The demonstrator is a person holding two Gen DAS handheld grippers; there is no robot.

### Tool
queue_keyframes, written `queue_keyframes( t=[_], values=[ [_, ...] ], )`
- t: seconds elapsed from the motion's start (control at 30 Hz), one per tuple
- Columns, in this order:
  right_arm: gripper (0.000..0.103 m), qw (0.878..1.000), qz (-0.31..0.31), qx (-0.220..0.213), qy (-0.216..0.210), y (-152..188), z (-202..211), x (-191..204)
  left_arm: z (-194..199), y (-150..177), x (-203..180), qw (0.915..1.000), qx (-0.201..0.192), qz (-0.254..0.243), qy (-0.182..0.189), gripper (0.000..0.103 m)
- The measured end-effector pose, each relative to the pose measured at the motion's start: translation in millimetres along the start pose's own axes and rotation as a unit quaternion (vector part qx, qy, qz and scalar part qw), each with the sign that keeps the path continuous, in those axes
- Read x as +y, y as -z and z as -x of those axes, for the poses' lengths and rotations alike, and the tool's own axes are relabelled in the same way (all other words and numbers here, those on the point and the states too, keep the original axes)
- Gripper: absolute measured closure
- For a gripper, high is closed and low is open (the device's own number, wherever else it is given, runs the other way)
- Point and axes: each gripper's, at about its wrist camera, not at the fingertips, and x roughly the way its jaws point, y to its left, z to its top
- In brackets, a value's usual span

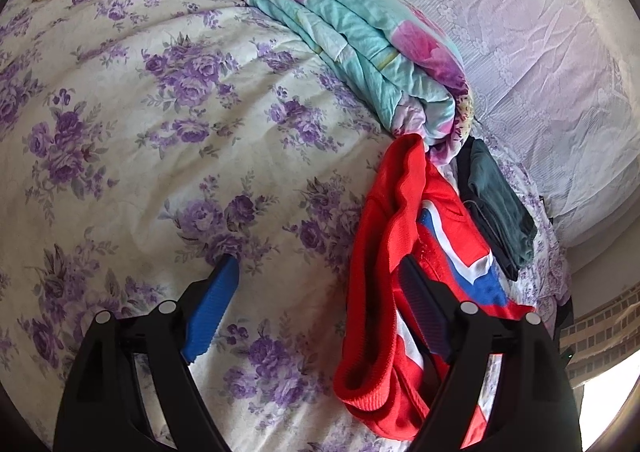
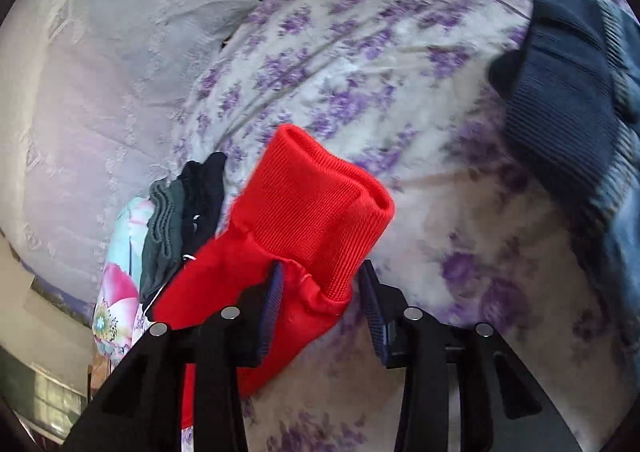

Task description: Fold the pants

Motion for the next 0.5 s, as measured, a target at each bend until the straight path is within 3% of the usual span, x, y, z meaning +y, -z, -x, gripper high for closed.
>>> queue_keyframes(
  t=[0.13,0.23,0.33,0.4,0.43,0.47,0.5],
  values=[
    [0.087,0.999,0.000,-0.025,-0.032,4,29,23,-1,1,-3,0.9999,0.000,-0.010,-0.007,0.023],
    [0.087,0.998,-0.008,-0.055,-0.001,9,58,18,-1,0,-1,1.0000,0.003,-0.005,-0.001,0.023],
    [0.087,0.998,-0.042,-0.040,0.021,27,69,-16,1,-1,3,0.9998,0.009,0.007,0.017,0.023],
    [0.085,0.998,-0.031,-0.001,0.058,41,60,-32,3,-1,4,0.9992,0.018,0.011,0.033,0.023],
    [0.085,0.998,-0.018,-0.002,0.057,47,60,-37,4,1,4,0.9990,0.021,0.010,0.038,0.022],
    [0.078,0.998,-0.020,-0.010,0.055,48,63,-38,6,3,3,0.9989,0.023,0.005,0.040,0.022],
    [0.066,0.998,-0.033,-0.010,0.059,47,69,-38,8,8,2,0.9989,0.025,-0.006,0.039,0.022]
  ],
)
